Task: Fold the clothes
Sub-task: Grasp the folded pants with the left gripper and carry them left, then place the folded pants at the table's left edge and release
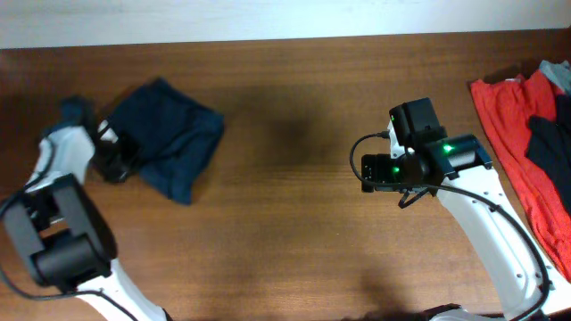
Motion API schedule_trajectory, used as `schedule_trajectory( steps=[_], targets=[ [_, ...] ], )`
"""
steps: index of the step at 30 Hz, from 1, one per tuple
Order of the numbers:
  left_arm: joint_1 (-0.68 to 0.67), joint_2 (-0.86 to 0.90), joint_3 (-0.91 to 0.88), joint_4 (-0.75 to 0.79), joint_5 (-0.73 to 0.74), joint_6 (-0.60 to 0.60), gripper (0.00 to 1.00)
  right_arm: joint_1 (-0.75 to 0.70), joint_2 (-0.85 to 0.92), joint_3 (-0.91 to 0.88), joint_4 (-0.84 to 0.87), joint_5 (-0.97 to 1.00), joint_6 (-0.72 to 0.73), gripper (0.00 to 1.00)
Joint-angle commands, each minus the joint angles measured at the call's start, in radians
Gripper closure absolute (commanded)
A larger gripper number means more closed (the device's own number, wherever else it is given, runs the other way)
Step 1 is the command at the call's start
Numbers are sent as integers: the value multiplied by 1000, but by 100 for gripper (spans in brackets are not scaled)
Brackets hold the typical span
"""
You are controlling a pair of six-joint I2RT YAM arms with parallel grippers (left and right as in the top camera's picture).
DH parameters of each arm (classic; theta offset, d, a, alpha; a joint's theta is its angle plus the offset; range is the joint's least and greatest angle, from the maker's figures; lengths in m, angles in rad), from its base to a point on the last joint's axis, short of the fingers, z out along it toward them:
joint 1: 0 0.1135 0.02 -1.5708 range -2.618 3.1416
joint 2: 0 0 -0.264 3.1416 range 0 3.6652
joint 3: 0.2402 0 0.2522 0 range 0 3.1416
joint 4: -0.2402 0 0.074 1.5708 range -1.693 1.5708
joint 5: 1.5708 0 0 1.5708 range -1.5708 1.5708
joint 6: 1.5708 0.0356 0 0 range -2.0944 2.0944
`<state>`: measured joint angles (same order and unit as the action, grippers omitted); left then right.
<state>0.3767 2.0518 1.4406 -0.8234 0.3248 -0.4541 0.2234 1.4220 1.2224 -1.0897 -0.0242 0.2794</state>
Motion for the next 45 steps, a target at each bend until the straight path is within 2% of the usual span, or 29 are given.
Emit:
schedule_trajectory(
  steps=[1, 8, 14, 19, 24, 25, 26, 27, 28, 30, 34, 36, 41, 45],
  targets=[
    [126, 2, -74, 21, -11, -5, 100, -3, -13, 18, 1, -10, -1, 6],
    [279, 2, -146, 79, -7, 0, 100, -3, -13, 18, 1, -10, -1, 6],
    [322, 2, -146, 122, 0, -16, 100, -3, -13, 18, -3, -33, -1, 6],
    [363, 2, -146, 130, 25, -163, 100, -3, -13, 18, -21, -36, -2, 6],
    [384, 1, -146, 170, 64, -127, 98, -3, -13, 18, -19, -36, -2, 6],
    [384, 1, -146, 189, 104, -83, 83, -3, -13, 18, -18, -36, -2, 6],
    [384, 1, -145, 203, 163, -18, 60, -3, -13, 18, -16, -36, -2, 5],
    [384, 1, -143, 202, 202, 23, 31, -3, -13, 18, -14, -36, -2, 6],
    [384, 1, -139, 193, 243, 64, 17, -3, -13, 18, -13, -36, -2, 6],
    [386, 1, -122, 146, 287, 124, 8, -3, -13, 18, -12, -36, -2, 5],
    [386, -26, -64, -10, 362, 247, 1, -3, -13, 18, -19, -36, -2, 6],
    [386, -109, -9, -134, 370, 338, 1, -3, -13, 18, -23, -35, -2, 6],
    [386, -374, 68, -232, 291, 439, 1, -3, -13, 18, -21, -37, -1, 6],
    [355, -581, 105, -294, 291, 704, 1, -3, -14, 37, -21, -61, -1, 7]
  ],
)
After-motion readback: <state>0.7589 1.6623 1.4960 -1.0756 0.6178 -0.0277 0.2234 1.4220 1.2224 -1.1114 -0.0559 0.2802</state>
